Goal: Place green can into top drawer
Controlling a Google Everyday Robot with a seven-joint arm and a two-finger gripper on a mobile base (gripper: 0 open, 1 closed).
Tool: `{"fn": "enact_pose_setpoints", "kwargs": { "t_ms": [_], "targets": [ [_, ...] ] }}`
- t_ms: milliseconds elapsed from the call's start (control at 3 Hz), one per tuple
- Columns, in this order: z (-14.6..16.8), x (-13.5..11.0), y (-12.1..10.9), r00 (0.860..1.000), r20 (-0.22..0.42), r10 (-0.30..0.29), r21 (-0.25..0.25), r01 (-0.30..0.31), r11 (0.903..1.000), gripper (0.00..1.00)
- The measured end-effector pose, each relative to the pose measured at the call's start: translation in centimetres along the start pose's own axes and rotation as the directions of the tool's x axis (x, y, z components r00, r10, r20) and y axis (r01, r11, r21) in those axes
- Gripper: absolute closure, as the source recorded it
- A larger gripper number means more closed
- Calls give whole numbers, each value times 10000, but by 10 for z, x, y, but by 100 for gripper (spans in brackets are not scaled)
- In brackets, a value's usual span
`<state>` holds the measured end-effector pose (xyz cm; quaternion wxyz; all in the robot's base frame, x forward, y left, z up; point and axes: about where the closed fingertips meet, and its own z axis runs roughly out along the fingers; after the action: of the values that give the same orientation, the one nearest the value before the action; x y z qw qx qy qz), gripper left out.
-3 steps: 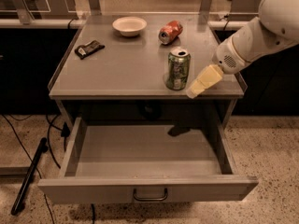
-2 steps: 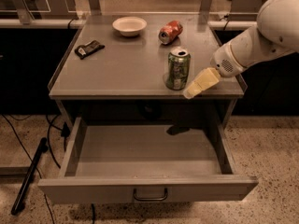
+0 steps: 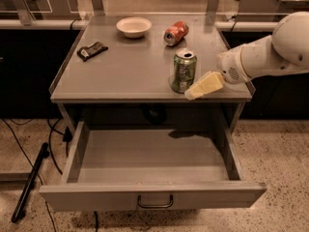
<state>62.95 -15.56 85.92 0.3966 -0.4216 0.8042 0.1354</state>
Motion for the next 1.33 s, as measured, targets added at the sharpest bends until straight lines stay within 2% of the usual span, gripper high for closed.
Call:
{"fn": "enact_pose_setpoints", "kwargs": {
  "t_ms": [333, 667, 1333],
  "targets": [
    [3, -11, 1, 9979, 587, -279, 263, 264, 9993, 0],
    [9, -18, 3, 9952, 903, -390, 286, 366, 9989, 0],
    [28, -29, 10, 9905, 1306, -436, -9, 441, 9990, 0]
  ]
}}
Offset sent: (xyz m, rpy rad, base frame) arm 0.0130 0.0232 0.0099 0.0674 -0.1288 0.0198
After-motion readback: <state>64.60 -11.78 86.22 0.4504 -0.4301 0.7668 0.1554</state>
